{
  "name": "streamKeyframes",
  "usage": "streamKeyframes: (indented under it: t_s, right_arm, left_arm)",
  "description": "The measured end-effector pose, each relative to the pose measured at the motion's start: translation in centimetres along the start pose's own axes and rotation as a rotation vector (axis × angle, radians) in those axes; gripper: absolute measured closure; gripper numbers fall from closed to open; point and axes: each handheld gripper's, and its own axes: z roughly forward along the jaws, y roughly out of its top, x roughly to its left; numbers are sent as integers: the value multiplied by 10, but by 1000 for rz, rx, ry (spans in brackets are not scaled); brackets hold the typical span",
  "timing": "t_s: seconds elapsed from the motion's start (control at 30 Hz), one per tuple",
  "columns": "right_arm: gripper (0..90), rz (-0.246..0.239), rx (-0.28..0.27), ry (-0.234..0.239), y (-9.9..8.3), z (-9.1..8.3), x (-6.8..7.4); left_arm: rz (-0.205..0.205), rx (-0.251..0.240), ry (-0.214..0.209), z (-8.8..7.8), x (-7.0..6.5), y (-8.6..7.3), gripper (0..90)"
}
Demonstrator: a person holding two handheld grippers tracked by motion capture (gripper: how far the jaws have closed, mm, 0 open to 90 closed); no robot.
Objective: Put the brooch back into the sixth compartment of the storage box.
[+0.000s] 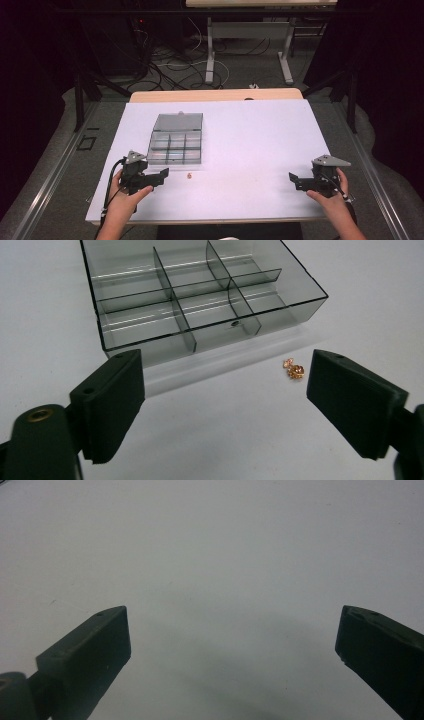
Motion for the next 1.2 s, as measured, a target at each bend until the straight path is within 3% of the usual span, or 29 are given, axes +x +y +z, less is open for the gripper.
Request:
streamKeyframes:
  t_s: [0.33, 0.57, 0.73, 1.07, 1.2]
  right_arm:
    - [9, -3, 18, 5, -1, 1, 1]
    - [11, -2, 20, 2, -1, 1, 0]
    - [12, 1, 20, 0, -1, 1, 0]
    - [14, 4, 23, 0, -2, 2, -1]
    - [16, 1, 20, -4, -1, 1, -1]
  left_arm:
    - [56, 74, -31, 5, -9, 12, 215]
    - [59, 152, -16, 10, -16, 20, 271]
    - [48, 174, -14, 14, -21, 23, 276]
    - [103, 182, -49, 23, -36, 33, 324]
    - [74, 209, -57, 27, -41, 37, 348]
